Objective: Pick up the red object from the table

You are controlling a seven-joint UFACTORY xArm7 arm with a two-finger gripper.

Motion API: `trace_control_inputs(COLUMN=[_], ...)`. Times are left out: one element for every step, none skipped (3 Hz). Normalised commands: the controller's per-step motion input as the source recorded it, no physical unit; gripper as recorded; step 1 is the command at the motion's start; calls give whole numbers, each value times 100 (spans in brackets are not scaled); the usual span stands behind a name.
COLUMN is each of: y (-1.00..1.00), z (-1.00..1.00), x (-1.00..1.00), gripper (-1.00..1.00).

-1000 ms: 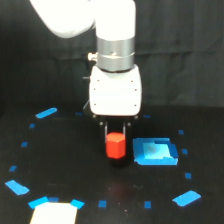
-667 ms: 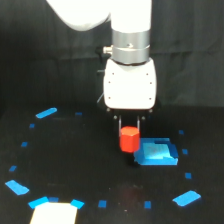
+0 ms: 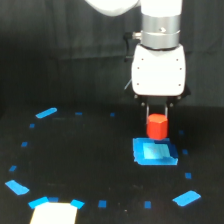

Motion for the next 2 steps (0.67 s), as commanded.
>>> trace_control_inputs(y=[16,52], z=[100,100], x=[-57,51], gripper=[-100,-84])
